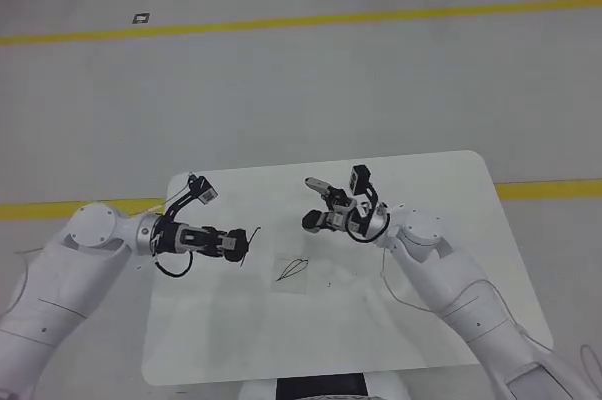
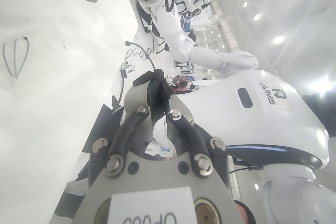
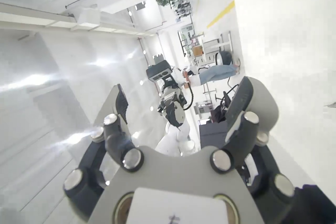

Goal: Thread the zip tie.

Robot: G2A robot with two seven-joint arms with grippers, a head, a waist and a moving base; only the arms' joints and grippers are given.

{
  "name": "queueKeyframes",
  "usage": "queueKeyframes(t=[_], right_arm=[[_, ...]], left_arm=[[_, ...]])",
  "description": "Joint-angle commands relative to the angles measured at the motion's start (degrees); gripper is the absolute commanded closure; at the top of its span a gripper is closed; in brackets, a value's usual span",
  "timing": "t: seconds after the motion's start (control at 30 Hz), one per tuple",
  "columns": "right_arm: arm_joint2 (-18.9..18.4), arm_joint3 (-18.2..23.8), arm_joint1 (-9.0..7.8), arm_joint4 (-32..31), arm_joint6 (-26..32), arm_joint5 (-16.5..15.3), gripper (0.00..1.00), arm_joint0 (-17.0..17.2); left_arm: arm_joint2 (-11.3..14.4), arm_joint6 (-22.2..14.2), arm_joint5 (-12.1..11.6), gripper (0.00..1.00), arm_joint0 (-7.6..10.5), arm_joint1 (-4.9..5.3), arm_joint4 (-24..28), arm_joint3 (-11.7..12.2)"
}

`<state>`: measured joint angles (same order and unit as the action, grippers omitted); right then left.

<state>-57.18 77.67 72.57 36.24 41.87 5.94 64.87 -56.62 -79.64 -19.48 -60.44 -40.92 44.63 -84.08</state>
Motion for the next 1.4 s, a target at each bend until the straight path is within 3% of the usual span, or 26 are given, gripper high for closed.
queueKeyframes(t=[0.0,0.17,0.3,0.53,0.7,0.9,1.37], right_arm=[[1.4,-1.7,0.47,1.2,3.3,-1.4,0.00,-1.5],[3.9,-5.5,1.43,3.1,9.6,-3.6,0.00,-3.9],[3.9,-5.5,1.43,3.1,9.6,-3.6,0.00,-3.9],[3.9,-4.8,1.50,4.4,10.1,-3.8,0.00,-3.1],[3.9,-8.1,1.91,11.5,18.9,-3.3,0.00,-3.2],[6.8,-11.7,3.00,12.2,24.7,-3.6,0.00,-5.6],[7.8,-10.7,3.49,12.5,23.1,-3.1,0.00,-5.2]], left_arm=[[0.9,0.0,0.0,1.00,0.03,0.19,0.8,0.1],[2.8,0.0,0.0,1.00,0.86,0.65,1.9,0.6],[4.1,0.0,0.0,1.00,1.33,0.88,3.9,-1.0],[4.1,0.0,0.0,1.00,1.33,0.88,3.9,-1.0],[4.1,0.0,0.0,1.00,1.33,0.88,3.9,-1.0],[4.1,0.0,0.0,1.00,1.33,0.88,3.9,-1.0],[4.1,0.0,0.0,1.00,1.33,0.88,3.9,-1.0]])
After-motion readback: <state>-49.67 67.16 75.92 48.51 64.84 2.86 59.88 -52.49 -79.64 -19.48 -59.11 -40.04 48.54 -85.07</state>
